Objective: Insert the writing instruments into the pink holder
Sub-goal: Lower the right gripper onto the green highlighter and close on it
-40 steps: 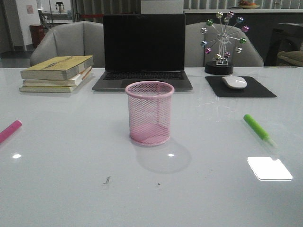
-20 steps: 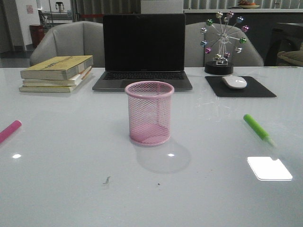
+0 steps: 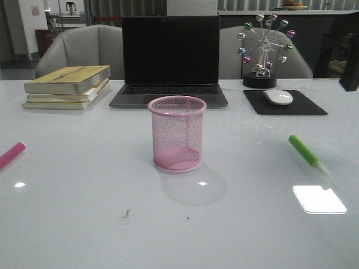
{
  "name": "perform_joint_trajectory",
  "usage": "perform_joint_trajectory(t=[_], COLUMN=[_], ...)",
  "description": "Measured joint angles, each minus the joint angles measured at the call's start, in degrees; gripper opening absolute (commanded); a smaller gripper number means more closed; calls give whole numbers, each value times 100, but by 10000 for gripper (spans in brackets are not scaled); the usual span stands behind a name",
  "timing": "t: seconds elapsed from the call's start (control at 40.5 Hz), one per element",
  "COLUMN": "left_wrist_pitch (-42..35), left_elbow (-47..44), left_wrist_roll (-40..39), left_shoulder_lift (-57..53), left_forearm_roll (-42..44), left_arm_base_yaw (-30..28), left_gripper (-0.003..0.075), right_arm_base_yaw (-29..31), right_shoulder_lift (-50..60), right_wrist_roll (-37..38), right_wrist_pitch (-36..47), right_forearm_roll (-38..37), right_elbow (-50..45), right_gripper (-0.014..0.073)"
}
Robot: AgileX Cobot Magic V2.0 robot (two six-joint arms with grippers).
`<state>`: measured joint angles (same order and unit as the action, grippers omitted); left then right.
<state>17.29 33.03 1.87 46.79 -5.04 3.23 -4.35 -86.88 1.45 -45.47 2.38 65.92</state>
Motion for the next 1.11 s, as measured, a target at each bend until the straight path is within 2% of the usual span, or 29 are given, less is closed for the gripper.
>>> perform_joint_trajectory(t=[0.395, 0.766, 1.112], left_wrist_pitch=[-194, -204, -204], left_elbow=[0, 0, 0], left_wrist_roll=[0, 0, 0], left_shoulder_lift=[0, 0, 0], left_forearm_roll=[-4, -25, -25], left_arm_base_yaw=[0, 0, 0], left_gripper=[405, 405, 405], right_arm_base_yaw=[-280, -280, -280], right_shoulder_lift=[-1822, -2582, -2826], right_wrist_roll=[0, -12, -12], right_wrist_pitch=[-216, -113, 232], right_forearm_roll=[105, 105, 105], right_elbow=[1268, 1418, 1441], right_gripper=[447, 447, 447])
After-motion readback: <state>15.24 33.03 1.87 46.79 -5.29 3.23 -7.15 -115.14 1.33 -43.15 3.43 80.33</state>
